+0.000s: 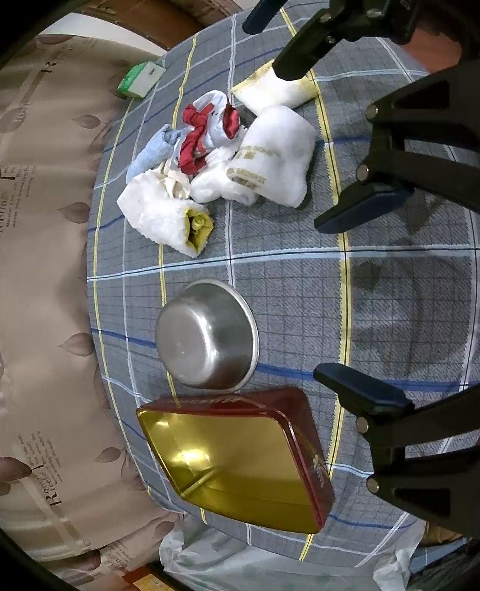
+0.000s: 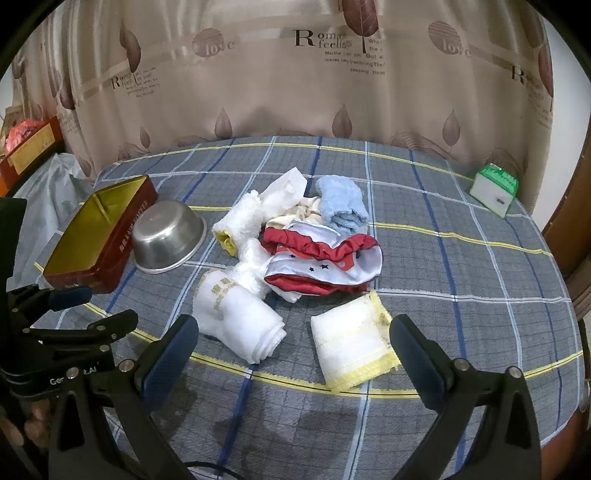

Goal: Organize soft objects

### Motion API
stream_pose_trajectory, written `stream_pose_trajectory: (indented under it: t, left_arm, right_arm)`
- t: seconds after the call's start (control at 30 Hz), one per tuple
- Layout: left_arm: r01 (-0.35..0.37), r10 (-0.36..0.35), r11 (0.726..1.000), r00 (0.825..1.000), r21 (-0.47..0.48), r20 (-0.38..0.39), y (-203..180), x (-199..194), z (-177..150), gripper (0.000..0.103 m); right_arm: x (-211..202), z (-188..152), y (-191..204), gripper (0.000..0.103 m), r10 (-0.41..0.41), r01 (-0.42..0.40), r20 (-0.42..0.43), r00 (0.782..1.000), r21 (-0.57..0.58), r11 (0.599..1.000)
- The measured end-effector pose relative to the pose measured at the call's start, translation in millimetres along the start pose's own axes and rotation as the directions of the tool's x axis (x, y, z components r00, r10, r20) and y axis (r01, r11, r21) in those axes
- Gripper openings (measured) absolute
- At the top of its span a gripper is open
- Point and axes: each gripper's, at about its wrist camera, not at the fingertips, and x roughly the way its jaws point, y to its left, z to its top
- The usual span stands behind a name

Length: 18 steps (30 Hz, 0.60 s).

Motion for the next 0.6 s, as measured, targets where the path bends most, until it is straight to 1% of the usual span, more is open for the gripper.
stream_pose_trajectory:
  t: [0.3, 0.6]
  left_arm:
    - [-0.007, 0.007, 1.000, 1.000, 0.001, -0.008, 0.9, 2.8, -0.8, 0.074]
    - [-0.006, 0.006, 1.000, 1.000, 0.007, -0.022, -0.2, 4.4, 1.7, 0.074]
  right_arm:
    - [1.2, 0.0, 0.1, 0.103, 0.002, -0.002, -0.009, 1.000, -0.004, 1.000]
    - [-0.2, 0.8, 7.5, 0.103, -0.013, 0.012, -0.012, 1.000, -0.052, 0.999]
